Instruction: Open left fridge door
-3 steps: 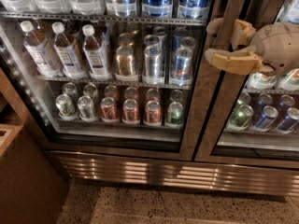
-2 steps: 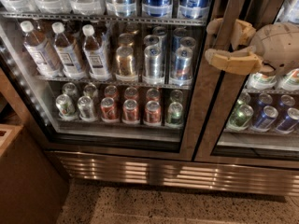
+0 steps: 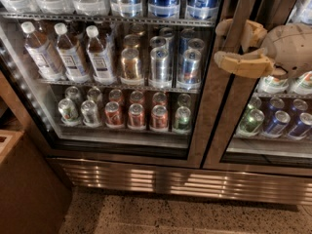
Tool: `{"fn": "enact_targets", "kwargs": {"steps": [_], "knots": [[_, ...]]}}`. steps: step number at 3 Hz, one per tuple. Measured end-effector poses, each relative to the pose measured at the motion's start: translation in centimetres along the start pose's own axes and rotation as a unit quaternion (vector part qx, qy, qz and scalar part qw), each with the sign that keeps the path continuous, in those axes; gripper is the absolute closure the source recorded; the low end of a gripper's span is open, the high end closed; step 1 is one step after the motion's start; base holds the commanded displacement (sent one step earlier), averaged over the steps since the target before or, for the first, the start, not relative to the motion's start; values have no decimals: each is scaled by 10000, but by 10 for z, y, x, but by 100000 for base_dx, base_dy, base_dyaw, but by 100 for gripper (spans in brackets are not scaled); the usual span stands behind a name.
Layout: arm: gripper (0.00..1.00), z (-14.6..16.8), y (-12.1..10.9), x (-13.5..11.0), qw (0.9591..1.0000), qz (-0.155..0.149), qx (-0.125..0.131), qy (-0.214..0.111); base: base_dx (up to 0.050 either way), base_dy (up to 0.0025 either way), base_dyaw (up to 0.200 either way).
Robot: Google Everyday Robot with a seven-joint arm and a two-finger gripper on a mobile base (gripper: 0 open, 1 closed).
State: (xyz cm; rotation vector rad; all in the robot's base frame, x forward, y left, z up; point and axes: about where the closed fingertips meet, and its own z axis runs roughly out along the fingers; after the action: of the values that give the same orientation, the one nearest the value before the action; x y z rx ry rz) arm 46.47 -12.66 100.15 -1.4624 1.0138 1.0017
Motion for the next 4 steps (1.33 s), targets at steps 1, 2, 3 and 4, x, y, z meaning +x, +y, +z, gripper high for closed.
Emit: {"fn": "enact_targets", "kwargs": {"steps": [1,2,3,4], "knots": [[100,0,0,0,10000,-4,-15,6,0,0,0],[100,0,1,0,10000,-11,-33,14,0,0,0],[100,0,1,0,10000,-17,-51,21,0,0,0],[100,-1,1,0,10000,-23,-66,26,-4801,1,-7]]}}
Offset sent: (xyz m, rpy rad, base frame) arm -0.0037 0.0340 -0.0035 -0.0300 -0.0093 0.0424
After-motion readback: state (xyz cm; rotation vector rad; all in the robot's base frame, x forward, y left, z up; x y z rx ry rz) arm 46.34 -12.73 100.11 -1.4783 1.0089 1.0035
